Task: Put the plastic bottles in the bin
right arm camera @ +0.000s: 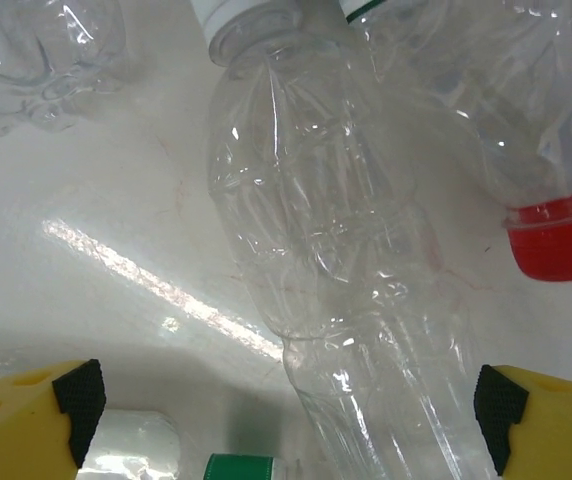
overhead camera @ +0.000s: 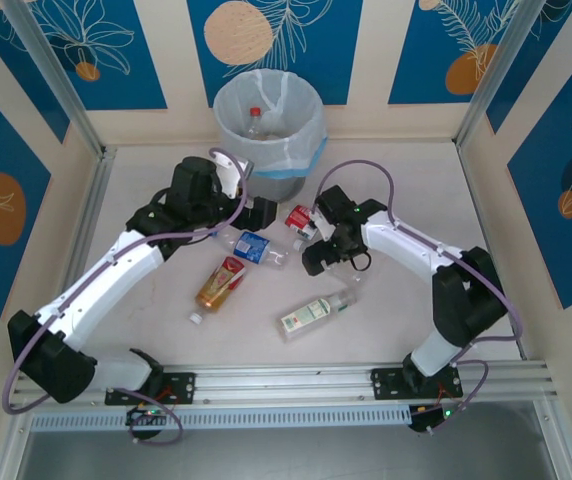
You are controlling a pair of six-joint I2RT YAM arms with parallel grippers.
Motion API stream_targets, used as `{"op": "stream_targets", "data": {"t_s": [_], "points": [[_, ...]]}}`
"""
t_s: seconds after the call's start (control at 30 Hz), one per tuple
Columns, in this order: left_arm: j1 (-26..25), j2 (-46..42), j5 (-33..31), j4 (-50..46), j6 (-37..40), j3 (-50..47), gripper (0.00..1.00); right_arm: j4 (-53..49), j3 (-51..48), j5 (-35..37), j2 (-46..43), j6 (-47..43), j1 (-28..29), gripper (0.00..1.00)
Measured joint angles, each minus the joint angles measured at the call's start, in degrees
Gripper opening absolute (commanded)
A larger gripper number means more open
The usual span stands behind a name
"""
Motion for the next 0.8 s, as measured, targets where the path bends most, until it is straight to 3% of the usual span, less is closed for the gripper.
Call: {"op": "stream_targets", "data": {"t_s": [0.4, 0.8], "points": [[0.0, -1.9, -11.1, 0.7, -3.7, -6.7, 0.99, -6.6, 4.8, -1.5, 7.9, -11.8, -1.2, 0.94], [0.0, -3.7, -12.3, -0.4, -2.6, -7.4, 0.99, -7.1, 7.1, -2.6, 11.2, -14.8, -2.4, 0.9]]}}
